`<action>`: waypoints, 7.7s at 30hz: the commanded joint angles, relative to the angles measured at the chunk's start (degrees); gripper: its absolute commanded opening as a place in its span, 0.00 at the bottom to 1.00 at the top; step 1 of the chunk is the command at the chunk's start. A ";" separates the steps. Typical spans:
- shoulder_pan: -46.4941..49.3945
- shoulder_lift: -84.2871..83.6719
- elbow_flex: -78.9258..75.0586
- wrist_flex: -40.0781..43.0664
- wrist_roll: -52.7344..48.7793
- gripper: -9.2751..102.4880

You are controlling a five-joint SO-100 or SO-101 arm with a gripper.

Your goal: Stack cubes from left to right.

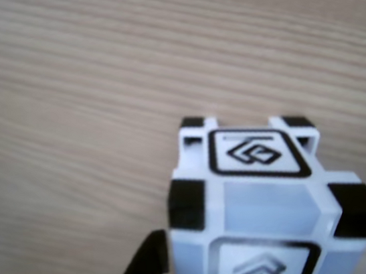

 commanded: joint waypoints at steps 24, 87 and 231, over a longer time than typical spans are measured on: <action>0.35 -3.69 -2.46 -1.49 -1.41 0.36; 17.31 27.95 -7.65 13.36 -9.67 0.08; 42.54 4.66 -12.74 0.53 -0.62 0.08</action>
